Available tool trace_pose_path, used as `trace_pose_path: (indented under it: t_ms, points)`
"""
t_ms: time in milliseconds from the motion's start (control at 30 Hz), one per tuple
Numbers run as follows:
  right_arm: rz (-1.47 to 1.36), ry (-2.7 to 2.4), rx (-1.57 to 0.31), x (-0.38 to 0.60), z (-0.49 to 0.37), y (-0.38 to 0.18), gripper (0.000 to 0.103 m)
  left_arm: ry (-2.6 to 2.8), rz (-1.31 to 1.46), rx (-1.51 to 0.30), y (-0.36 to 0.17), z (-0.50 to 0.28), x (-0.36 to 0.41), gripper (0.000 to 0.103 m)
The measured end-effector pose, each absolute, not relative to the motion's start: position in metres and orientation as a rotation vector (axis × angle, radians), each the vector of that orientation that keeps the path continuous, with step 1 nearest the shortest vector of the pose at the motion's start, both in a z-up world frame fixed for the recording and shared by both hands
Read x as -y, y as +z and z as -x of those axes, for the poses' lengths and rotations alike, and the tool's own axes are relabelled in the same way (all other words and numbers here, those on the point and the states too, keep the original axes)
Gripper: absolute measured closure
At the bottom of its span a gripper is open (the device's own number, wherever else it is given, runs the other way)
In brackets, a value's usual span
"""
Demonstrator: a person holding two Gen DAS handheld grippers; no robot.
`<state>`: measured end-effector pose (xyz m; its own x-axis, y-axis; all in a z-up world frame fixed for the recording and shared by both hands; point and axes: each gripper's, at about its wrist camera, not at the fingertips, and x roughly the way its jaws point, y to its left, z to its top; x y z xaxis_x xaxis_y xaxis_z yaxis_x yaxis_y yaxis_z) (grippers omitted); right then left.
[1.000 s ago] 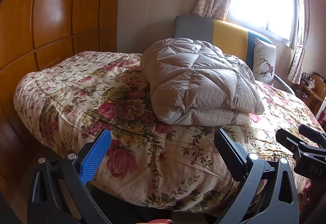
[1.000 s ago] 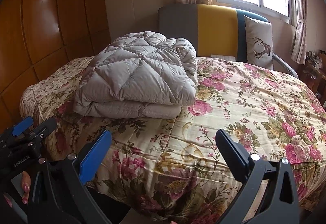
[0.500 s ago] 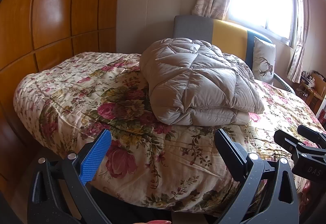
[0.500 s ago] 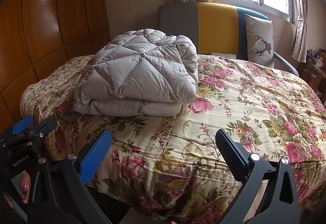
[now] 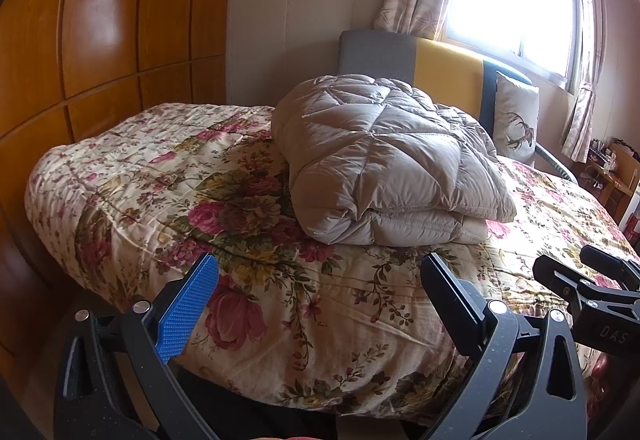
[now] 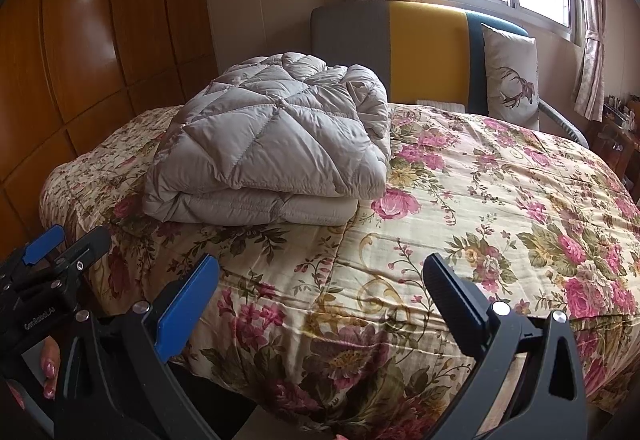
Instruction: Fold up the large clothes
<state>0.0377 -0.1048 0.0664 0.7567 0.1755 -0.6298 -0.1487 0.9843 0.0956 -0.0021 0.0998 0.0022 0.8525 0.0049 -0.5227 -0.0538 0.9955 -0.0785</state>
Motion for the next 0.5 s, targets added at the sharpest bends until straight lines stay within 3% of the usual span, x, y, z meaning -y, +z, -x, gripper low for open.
trace_pose_path:
  t_ms: [500]
  points:
    - [-0.044,0.172,-0.701,0.1056,-0.0393,0.0637,0.002,-0.005,0.063,-0.532,0.003,0.0008,-0.0905,0.003]
